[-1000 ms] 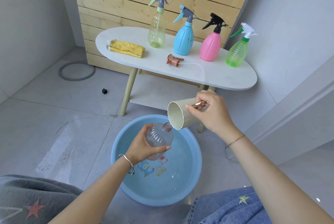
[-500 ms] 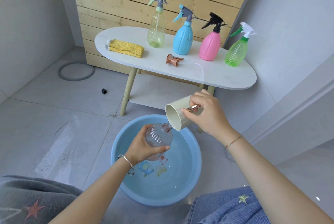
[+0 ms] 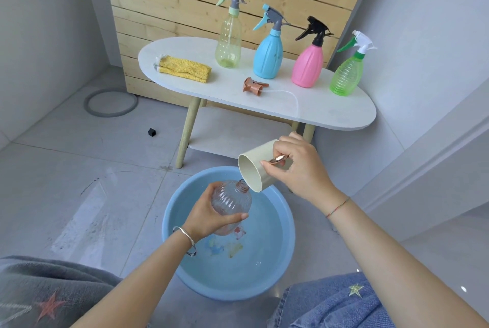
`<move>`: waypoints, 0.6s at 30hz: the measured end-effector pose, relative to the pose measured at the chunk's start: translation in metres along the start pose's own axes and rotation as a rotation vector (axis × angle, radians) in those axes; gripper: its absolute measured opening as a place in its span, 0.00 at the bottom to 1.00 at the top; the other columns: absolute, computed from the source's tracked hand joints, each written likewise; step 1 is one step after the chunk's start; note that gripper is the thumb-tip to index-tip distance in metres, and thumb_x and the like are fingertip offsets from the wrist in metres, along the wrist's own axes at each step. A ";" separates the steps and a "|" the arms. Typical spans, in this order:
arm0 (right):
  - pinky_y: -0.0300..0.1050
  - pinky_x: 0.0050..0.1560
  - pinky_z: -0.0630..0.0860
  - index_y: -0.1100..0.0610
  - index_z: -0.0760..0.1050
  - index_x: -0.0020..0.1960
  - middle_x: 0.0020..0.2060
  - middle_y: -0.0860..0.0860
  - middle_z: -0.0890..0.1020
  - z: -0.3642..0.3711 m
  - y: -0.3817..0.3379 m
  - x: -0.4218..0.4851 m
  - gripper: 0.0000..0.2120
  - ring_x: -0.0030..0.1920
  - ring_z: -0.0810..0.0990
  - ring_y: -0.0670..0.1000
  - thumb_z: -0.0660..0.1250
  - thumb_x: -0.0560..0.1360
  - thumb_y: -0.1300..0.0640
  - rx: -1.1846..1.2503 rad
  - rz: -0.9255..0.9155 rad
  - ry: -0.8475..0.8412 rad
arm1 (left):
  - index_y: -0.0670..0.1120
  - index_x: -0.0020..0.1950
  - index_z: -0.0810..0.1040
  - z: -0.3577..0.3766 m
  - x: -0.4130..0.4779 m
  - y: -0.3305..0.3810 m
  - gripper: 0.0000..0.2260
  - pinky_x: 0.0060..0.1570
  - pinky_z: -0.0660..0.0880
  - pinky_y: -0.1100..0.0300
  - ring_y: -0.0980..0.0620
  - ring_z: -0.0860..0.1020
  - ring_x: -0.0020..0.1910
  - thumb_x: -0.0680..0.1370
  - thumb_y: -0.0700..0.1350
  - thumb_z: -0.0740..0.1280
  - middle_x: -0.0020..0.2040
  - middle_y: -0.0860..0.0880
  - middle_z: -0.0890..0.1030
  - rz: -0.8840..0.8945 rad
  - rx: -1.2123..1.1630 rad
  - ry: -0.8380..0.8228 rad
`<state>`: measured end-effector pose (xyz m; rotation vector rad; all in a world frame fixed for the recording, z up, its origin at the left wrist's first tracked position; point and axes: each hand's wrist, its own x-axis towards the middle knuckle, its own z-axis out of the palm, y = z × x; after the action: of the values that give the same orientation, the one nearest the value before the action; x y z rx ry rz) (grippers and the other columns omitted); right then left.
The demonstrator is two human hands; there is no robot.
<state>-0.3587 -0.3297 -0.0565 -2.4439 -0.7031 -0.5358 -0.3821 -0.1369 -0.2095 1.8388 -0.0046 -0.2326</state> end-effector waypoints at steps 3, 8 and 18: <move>0.41 0.35 0.61 0.55 0.63 0.30 0.26 0.50 0.69 0.000 0.006 -0.001 0.18 0.34 0.64 0.50 0.73 0.68 0.60 0.073 0.105 0.038 | 0.53 0.65 0.69 -0.001 0.000 -0.001 0.44 0.60 0.71 0.64 0.61 0.75 0.60 0.53 0.65 0.79 0.60 0.57 0.77 0.004 -0.007 0.012; 0.41 0.32 0.63 0.64 0.66 0.31 0.26 0.56 0.76 0.006 0.029 -0.007 0.20 0.29 0.67 0.46 0.73 0.71 0.55 0.292 0.489 0.125 | 0.52 0.64 0.69 -0.006 0.003 0.000 0.38 0.57 0.70 0.66 0.61 0.75 0.58 0.59 0.55 0.83 0.58 0.59 0.76 -0.015 -0.056 0.053; 0.43 0.34 0.62 0.54 0.60 0.28 0.29 0.54 0.71 0.093 0.098 -0.076 0.22 0.32 0.67 0.51 0.68 0.74 0.51 0.179 0.943 -0.339 | 0.52 0.61 0.71 -0.021 0.011 -0.006 0.33 0.50 0.72 0.72 0.67 0.76 0.53 0.61 0.49 0.82 0.56 0.58 0.79 -0.063 -0.198 0.214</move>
<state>-0.3410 -0.3730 -0.2040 -2.3680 0.3115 0.3016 -0.3688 -0.1162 -0.2119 1.6594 0.2189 -0.0759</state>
